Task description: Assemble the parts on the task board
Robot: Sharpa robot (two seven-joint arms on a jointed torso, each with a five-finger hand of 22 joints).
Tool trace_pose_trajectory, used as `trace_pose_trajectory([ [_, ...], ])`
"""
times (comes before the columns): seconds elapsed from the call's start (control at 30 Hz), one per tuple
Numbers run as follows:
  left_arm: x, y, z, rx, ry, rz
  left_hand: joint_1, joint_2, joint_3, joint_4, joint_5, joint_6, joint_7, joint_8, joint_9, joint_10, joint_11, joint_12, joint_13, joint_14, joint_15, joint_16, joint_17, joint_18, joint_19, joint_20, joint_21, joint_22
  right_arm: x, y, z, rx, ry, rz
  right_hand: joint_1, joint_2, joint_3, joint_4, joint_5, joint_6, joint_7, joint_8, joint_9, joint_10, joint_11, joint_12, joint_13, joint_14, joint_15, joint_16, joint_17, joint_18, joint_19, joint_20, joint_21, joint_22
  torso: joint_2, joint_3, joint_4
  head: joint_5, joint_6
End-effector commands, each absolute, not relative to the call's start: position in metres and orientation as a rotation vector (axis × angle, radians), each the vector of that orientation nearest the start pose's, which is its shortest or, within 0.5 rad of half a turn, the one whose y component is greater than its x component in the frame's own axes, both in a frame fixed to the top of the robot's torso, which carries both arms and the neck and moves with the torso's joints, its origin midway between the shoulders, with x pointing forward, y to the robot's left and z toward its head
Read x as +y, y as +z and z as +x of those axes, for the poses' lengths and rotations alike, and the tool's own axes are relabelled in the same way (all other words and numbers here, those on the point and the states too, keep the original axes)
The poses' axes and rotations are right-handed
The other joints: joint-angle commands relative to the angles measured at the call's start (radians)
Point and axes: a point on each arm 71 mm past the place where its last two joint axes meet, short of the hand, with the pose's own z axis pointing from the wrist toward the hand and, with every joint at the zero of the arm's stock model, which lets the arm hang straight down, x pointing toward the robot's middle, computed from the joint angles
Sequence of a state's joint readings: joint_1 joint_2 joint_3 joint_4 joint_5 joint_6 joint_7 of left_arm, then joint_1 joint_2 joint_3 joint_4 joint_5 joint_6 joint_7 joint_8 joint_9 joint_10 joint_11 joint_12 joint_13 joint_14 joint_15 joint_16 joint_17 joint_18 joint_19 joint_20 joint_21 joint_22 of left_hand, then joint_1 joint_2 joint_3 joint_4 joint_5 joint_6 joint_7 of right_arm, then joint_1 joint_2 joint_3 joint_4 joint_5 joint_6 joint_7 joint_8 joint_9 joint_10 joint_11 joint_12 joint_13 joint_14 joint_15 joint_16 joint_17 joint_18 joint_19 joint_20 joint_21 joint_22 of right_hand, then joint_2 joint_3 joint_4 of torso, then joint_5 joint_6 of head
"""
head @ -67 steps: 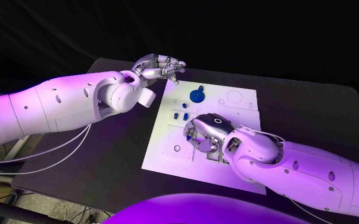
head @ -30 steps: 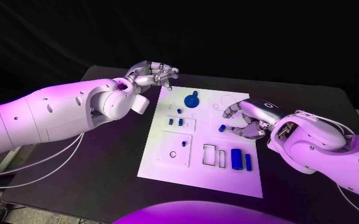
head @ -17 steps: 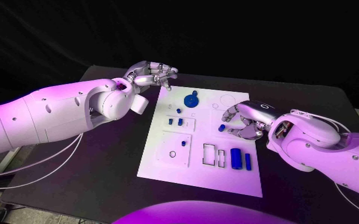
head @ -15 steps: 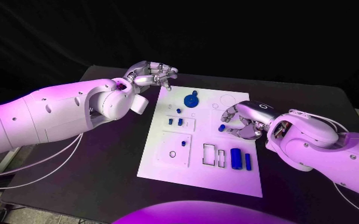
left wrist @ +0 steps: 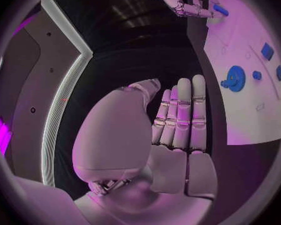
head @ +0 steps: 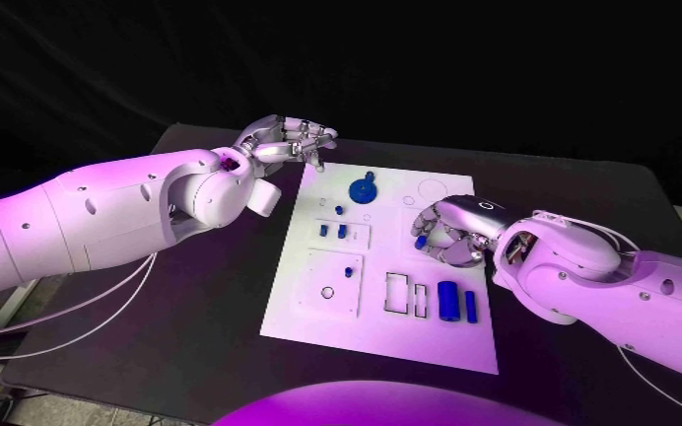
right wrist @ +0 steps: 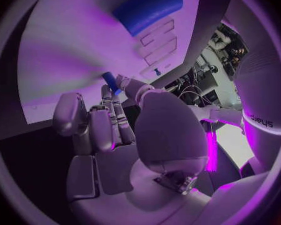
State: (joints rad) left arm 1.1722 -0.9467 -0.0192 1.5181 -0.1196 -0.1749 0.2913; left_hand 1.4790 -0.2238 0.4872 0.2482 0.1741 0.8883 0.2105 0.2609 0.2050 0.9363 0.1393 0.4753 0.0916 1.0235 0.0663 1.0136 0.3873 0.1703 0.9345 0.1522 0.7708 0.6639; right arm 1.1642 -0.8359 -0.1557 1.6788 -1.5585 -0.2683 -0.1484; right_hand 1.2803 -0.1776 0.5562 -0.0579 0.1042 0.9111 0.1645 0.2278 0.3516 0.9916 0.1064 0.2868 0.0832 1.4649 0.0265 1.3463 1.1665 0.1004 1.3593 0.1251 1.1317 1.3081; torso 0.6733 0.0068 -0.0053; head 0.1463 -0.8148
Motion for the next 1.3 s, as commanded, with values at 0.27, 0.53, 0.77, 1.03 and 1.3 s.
trace_pose_trajectory([
  [0.27, 0.252, -0.187, 0.482, 1.570, -1.514, -1.053, 0.000, 0.008, -0.002, -0.006, -0.005, -0.009, -0.001, -0.004, -0.001, -0.004, 0.001, -0.001, 0.001, -0.005, -0.001, -0.004, -0.001, 0.013, 0.003, 0.006, -0.003, -0.001, -0.151, -0.234, 0.423, 1.814, 0.701, -0.373, -0.009, 0.011, 0.011, 0.005, -0.007, 0.015, -0.001, 0.008, 0.000, 0.019, -0.002, 0.005, -0.003, 0.018, -0.005, 0.010, 0.007, -0.011, 0.017, -0.002, 0.017, 0.049, -0.001, -0.0001, -0.0008, 0.001, -0.002],
  [0.53, 0.252, -0.187, 0.482, 1.574, -1.517, -1.052, -0.001, 0.009, -0.002, -0.006, -0.005, -0.009, -0.001, -0.004, 0.000, -0.005, 0.001, 0.000, 0.002, -0.005, -0.001, -0.004, -0.001, 0.013, 0.003, 0.006, -0.004, -0.001, -0.150, -0.235, 0.425, 1.806, 0.693, -0.362, -0.010, 0.052, 0.047, 0.026, -0.042, 0.062, -0.013, 0.037, 0.012, 0.062, -0.014, 0.017, -0.003, 0.026, -0.015, 0.022, 0.027, -0.017, 0.034, -0.010, 0.048, 0.069, -0.001, 0.0006, -0.0006, 0.000, -0.003],
  [0.77, 0.252, -0.187, 0.482, 1.573, -1.516, -1.053, -0.001, 0.010, -0.001, -0.006, -0.005, -0.009, -0.001, -0.004, 0.000, -0.005, 0.001, 0.001, 0.002, -0.005, -0.001, -0.004, -0.001, 0.013, 0.004, 0.006, -0.005, -0.002, -0.150, -0.233, 0.426, 1.772, 0.700, -0.341, 0.000, 0.091, 0.072, 0.031, -0.050, 0.099, -0.030, 0.079, 0.037, 0.104, -0.032, 0.030, 0.004, 0.032, -0.029, 0.033, 0.044, -0.023, 0.050, -0.022, 0.080, 0.088, -0.001, 0.0001, -0.0001, -0.001, -0.005],
  [1.03, 0.253, -0.187, 0.482, 1.573, -1.514, -1.053, -0.001, 0.010, -0.001, -0.006, -0.005, -0.009, -0.001, -0.004, 0.000, -0.005, 0.001, 0.001, 0.002, -0.005, -0.001, -0.004, -0.001, 0.013, 0.004, 0.006, -0.005, -0.002, -0.151, -0.230, 0.425, 1.725, 0.711, -0.319, 0.003, 0.090, 0.079, 0.026, -0.051, 0.094, -0.029, 0.086, 0.044, 0.102, -0.031, 0.024, 0.002, 0.032, -0.030, 0.032, 0.043, -0.023, 0.050, -0.024, 0.079, 0.089, -0.002, -0.0001, 0.0004, -0.002, -0.005],
  [1.3, 0.253, -0.188, 0.483, 1.571, -1.511, -1.054, 0.000, 0.012, -0.001, -0.006, -0.005, -0.009, -0.001, -0.004, 0.000, -0.006, 0.001, 0.001, 0.002, -0.005, -0.001, -0.004, -0.001, 0.013, 0.004, 0.006, -0.005, -0.002, -0.153, -0.216, 0.421, 1.686, 0.741, -0.300, 0.003, 0.084, 0.082, 0.021, -0.050, 0.086, -0.027, 0.089, 0.049, 0.095, -0.029, 0.017, 0.000, 0.032, -0.029, 0.032, 0.042, -0.024, 0.051, -0.024, 0.080, 0.091, -0.003, -0.0010, 0.0004, -0.003, -0.004],
])
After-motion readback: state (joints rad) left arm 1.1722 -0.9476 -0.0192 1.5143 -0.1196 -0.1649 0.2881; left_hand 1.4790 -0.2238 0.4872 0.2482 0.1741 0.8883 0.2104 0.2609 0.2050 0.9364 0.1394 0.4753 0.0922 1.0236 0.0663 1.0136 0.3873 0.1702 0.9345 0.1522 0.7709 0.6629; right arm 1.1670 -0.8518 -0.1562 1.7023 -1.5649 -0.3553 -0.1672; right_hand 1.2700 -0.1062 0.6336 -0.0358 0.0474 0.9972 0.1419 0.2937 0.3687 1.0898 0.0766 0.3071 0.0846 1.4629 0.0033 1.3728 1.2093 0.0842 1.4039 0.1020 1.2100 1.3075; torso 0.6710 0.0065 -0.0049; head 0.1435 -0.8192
